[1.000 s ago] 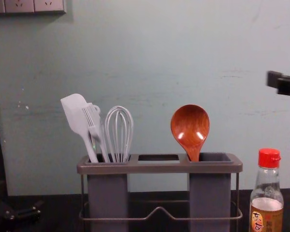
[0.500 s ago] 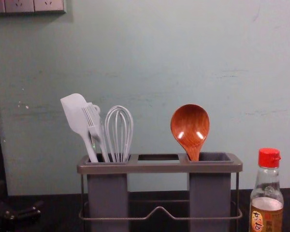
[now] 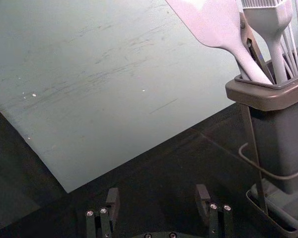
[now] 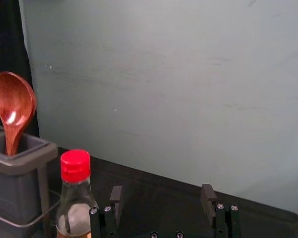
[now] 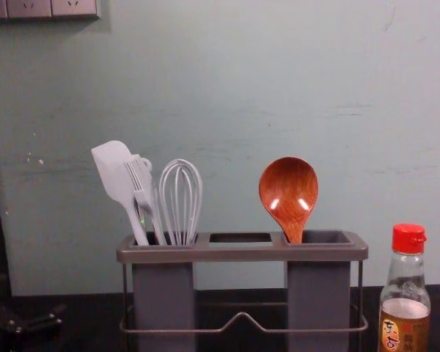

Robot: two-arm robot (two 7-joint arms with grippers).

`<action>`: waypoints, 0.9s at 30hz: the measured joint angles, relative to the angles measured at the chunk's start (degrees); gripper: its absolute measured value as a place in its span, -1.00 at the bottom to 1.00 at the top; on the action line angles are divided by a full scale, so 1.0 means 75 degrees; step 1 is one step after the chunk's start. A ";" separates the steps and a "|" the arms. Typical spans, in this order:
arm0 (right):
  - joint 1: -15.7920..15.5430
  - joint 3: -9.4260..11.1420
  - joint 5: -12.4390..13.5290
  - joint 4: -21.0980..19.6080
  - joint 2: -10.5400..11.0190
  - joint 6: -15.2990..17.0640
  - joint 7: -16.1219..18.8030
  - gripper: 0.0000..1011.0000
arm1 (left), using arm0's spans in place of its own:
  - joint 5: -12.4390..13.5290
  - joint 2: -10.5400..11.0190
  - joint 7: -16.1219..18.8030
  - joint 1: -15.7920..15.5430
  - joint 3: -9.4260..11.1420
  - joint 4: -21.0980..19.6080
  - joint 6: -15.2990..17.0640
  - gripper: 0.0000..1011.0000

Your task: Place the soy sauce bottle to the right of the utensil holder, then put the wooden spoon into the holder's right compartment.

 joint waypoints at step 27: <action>0.0230 -0.0224 -0.0484 0.1228 -0.0646 -0.0666 -0.0003 0.99 | 0.0000 0.0000 0.0000 0.0000 0.0000 0.0000 0.0000 0.99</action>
